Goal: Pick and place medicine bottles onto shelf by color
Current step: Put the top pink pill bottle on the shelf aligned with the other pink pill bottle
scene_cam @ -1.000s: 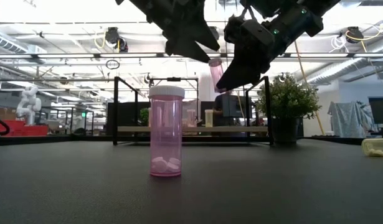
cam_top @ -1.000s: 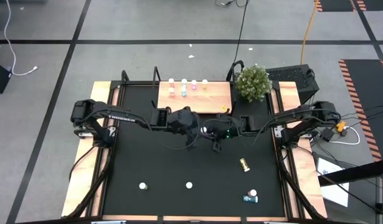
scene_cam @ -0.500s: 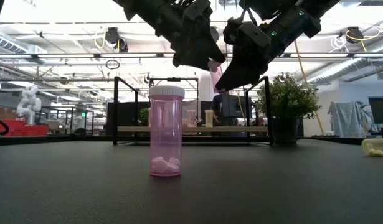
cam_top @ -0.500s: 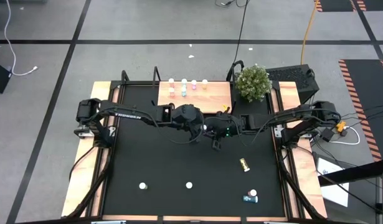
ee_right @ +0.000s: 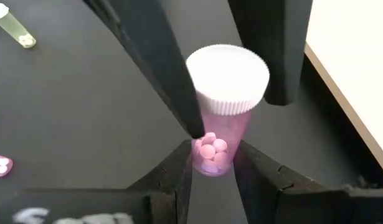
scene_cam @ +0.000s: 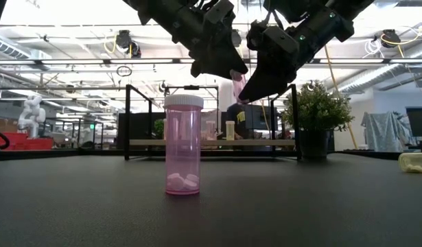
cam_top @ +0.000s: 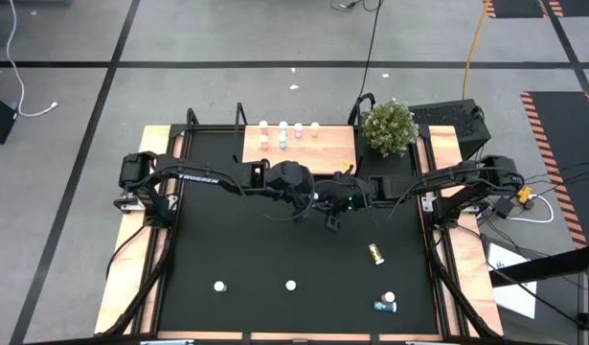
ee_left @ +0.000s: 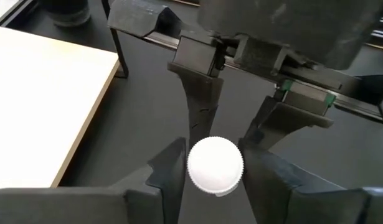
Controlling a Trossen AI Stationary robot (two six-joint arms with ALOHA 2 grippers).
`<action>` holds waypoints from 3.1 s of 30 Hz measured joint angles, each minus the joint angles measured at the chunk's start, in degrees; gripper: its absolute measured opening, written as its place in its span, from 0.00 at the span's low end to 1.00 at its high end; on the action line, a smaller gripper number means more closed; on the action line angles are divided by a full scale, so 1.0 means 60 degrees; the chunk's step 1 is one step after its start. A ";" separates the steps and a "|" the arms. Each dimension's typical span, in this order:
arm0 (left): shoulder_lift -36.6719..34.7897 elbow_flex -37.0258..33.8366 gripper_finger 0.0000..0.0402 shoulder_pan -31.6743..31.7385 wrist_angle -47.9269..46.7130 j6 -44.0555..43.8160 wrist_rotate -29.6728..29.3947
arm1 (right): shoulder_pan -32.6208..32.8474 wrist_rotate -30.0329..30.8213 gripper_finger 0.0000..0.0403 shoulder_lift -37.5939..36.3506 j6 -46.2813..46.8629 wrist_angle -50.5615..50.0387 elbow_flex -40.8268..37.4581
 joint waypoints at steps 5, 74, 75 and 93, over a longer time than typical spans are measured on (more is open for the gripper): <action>0.0000 0.0000 0.32 0.0015 -0.0006 0.0006 0.0001 | -0.0015 -0.0028 0.24 -0.0001 -0.0002 0.0004 0.0000; 0.1559 0.1519 0.31 0.4735 -0.1244 0.5755 0.1772 | -0.2953 0.2936 0.67 -0.2539 -0.0323 -0.1089 0.0000; 0.1611 0.1519 0.32 0.4739 -0.1150 0.5777 0.1766 | -0.2954 0.2937 0.67 -0.2539 -0.0322 -0.1093 0.0000; 0.2106 0.1519 0.32 0.4957 -0.0991 0.5928 0.1644 | -0.3010 0.2948 0.67 -0.2539 -0.0104 -0.1176 0.0000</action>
